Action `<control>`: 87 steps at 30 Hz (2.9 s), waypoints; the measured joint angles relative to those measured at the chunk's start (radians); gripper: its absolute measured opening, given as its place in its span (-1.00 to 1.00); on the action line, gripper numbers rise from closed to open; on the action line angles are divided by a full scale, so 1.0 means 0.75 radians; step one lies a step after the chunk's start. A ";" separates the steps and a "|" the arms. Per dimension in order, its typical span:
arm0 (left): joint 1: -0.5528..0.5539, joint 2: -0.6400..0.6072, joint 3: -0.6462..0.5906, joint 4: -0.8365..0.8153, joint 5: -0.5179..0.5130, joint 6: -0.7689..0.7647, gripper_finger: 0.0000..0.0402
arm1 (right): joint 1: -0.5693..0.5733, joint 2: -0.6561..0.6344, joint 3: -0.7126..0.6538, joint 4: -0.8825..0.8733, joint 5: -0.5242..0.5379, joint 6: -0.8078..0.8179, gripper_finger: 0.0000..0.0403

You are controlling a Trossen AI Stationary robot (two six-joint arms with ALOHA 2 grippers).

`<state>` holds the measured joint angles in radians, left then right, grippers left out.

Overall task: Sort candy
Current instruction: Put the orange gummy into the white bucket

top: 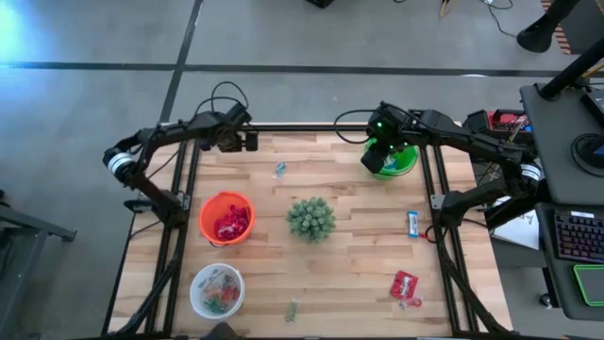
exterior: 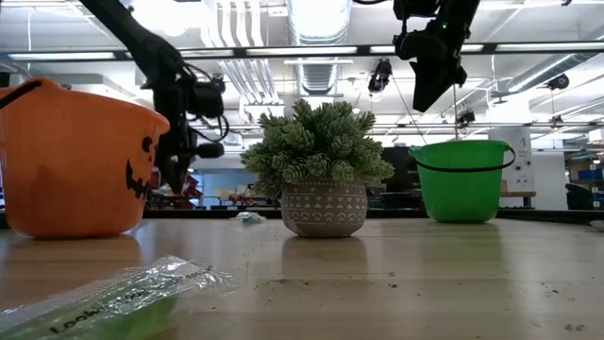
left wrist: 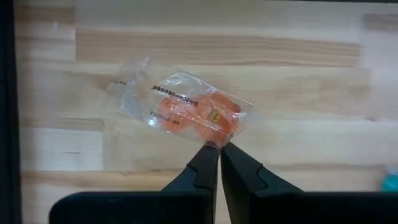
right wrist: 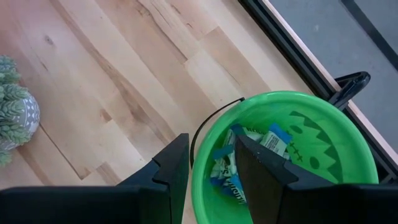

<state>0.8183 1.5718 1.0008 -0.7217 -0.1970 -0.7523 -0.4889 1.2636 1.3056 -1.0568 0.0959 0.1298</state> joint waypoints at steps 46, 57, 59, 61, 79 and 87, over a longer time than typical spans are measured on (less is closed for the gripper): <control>-1.249 -0.971 0.113 -0.525 0.359 0.304 -1.00 | 0.000 0.000 0.000 0.060 0.000 0.536 -0.40; -1.904 -0.945 0.162 -0.552 0.358 -0.004 -1.00 | 0.010 0.000 0.000 0.203 -0.091 0.766 -0.40; -2.017 -0.923 0.161 -0.504 0.351 -0.060 -1.00 | 0.024 0.000 0.000 0.227 -0.094 0.773 -0.40; -2.117 -0.893 0.160 -0.447 0.321 -0.106 -1.00 | 0.040 0.000 0.000 0.241 -0.095 0.780 -0.40; -2.298 -0.628 0.248 -0.243 0.346 -0.095 -0.99 | 0.176 0.000 0.000 0.265 -0.096 0.907 -0.40; -2.297 -0.643 0.301 -0.412 0.346 -0.121 -0.72 | 0.209 -0.013 0.000 0.173 -0.099 0.906 -0.40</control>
<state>-0.9047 1.0897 1.2263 -1.0310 0.0628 -0.8432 -0.3323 1.2541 1.3056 -0.9272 0.0218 0.8094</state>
